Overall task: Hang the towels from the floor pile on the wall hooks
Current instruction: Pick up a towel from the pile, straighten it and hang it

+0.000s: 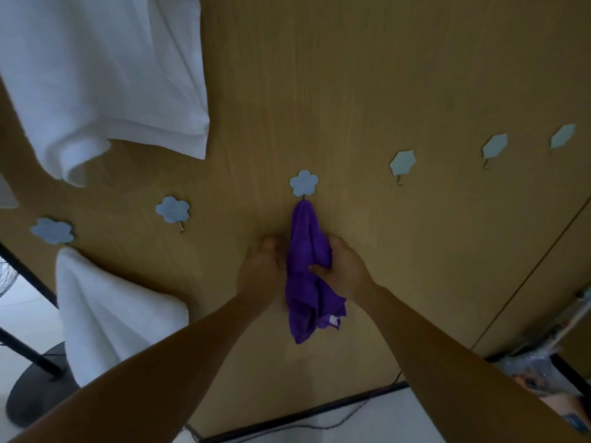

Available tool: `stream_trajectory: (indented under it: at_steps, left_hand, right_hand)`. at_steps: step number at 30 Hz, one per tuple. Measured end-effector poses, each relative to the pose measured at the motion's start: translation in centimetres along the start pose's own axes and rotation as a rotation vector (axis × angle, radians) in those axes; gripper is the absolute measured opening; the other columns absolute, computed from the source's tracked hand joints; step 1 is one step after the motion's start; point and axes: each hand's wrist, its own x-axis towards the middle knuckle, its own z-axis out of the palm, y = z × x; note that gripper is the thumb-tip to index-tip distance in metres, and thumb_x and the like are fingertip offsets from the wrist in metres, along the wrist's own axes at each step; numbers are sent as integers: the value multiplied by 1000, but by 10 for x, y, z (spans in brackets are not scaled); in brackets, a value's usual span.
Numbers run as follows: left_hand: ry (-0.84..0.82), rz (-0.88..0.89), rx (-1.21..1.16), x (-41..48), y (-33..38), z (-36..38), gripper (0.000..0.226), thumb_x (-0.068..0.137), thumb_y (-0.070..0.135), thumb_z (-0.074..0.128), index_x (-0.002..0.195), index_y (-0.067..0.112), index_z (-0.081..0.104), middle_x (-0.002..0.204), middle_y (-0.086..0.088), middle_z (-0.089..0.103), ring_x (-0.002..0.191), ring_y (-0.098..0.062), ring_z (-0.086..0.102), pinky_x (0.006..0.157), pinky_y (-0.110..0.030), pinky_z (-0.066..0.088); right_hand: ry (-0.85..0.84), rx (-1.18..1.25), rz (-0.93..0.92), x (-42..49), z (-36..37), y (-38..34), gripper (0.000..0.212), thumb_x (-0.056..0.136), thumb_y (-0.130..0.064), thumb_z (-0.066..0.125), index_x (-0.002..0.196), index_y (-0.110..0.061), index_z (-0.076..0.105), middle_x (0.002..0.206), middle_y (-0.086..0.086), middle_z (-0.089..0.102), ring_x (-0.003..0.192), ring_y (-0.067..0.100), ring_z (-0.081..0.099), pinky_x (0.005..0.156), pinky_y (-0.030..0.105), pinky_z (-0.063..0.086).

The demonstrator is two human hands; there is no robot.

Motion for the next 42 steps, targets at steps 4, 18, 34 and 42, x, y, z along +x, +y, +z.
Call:
stream_trajectory:
  at_steps: [4, 18, 34, 42]
  left_hand:
    - [-109, -159, -219, 4, 16, 9, 58, 76, 52, 61, 123, 20, 50, 105, 5, 63, 90, -17, 61, 74, -31, 45]
    - [138, -153, -130, -18, -21, 16, 37, 75, 14, 58, 112, 8, 55, 101, -5, 58, 90, -27, 58, 71, -27, 39]
    - [-782, -94, 249, -57, -76, 54, 65, 92, 26, 55, 145, 3, 26, 145, -15, 42, 129, -28, 44, 100, -28, 38]
    - [-1197, 321, 263, -154, -71, 60, 77, 87, 36, 61, 148, 8, 23, 149, -14, 36, 133, -27, 41, 107, -33, 35]
  right_hand:
    - [28, 49, -28, -5, 6, -2, 60, 78, -28, 72, 132, -27, 46, 122, -2, 57, 108, 20, 59, 84, 27, 43]
    - [90, -22, -68, -11, -10, 18, 87, 65, -30, 84, 140, -13, 43, 134, 7, 49, 124, 23, 44, 104, 37, 38]
    - [-128, -6, 480, -94, 23, 13, 68, 82, -29, 73, 139, -11, 41, 130, 10, 57, 114, 27, 57, 83, 24, 42]
    - [49, -130, 894, -282, 34, 0, 71, 87, -33, 69, 146, -11, 36, 145, 13, 42, 130, 29, 45, 103, 33, 37]
